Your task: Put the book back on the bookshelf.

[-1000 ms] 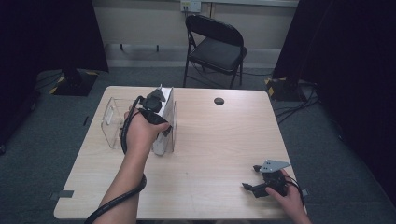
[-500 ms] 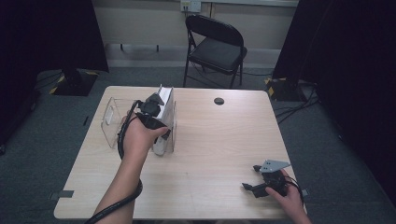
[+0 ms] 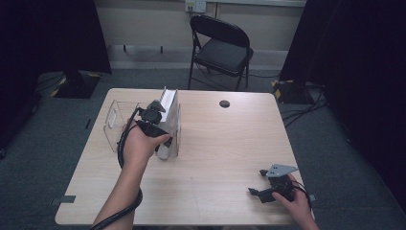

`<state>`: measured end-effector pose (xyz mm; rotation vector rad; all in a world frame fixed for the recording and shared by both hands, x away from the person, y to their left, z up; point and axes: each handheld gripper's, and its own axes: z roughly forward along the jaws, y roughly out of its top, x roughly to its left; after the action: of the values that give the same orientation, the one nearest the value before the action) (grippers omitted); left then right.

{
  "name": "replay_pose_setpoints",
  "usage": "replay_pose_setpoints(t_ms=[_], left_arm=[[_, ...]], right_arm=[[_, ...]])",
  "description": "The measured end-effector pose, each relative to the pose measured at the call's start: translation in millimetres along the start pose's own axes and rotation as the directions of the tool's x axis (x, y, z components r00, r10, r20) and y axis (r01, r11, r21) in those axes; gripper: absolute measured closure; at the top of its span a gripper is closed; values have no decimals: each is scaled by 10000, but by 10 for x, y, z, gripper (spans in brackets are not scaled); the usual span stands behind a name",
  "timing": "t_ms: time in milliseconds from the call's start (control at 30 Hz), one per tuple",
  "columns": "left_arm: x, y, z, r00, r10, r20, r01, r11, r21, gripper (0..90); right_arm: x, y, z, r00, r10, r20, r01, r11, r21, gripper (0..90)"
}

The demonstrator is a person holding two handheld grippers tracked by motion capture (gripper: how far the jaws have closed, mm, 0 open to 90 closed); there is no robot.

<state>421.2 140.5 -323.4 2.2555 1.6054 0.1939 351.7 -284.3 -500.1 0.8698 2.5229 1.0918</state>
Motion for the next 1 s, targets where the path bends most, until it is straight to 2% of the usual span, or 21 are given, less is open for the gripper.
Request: replay_pose_setpoints(t_ms=[100, 133, 200, 233, 333, 433, 500, 533, 567, 700, 833, 1000], left_arm=[[29, -22, 16, 9999, 118, 90, -118, 9999, -61, 293], [27, -38, 30, 9999, -47, 138, 49, 9999, -89, 291], [44, -53, 45, 9998, 75, 163, -74, 10000, -57, 288], [38, -66, 56, 9998, -85, 193, 87, 9999, -93, 284], [58, -89, 73, 9994, 103, 317, -98, 9998, -164, 277], [53, -114, 86, 9997, 134, 224, -129, 9996, -246, 271], [61, -129, 103, 9991, 338, 262, -331, 9990, -285, 268], [56, -139, 113, 9995, 243, 210, -236, 9992, -333, 268], [65, -145, 122, 9991, 335, 251, -327, 9990, -320, 268], [70, -184, 175, 9990, 277, 339, -266, 9991, -328, 264], [86, -212, 195, 9979, 492, 409, -479, 9983, -336, 258], [92, -259, 226, 9973, 530, 506, -507, 9977, -457, 255]], right_arm=[[1, 0, 0, 10000, 4, 23, -3, 10000, -14, 119], [1, 0, 1, 10000, 5, 19, -5, 10000, -13, 119], [1, 0, 1, 10000, 1, 20, -1, 10000, -17, 119], [1, -1, 1, 10000, 1, 17, -1, 10000, -19, 119], [1, 0, 1, 10000, 3, 17, -3, 10000, -17, 119], [0, -1, 1, 10000, 0, 14, 0, 10000, -19, 119], [1, -1, 1, 10000, 4, 15, -4, 10000, -18, 119], [1, -1, 1, 10000, 6, 15, -6, 10000, -19, 119], [1, -1, 1, 10000, 8, 16, -8, 10000, -14, 119], [0, -1, 1, 10000, -2, 14, 2, 10000, -19, 119], [0, -1, 1, 10000, -3, 14, 3, 10000, -19, 119], [1, -1, 1, 10000, 1, 18, -1, 10000, -29, 119]])
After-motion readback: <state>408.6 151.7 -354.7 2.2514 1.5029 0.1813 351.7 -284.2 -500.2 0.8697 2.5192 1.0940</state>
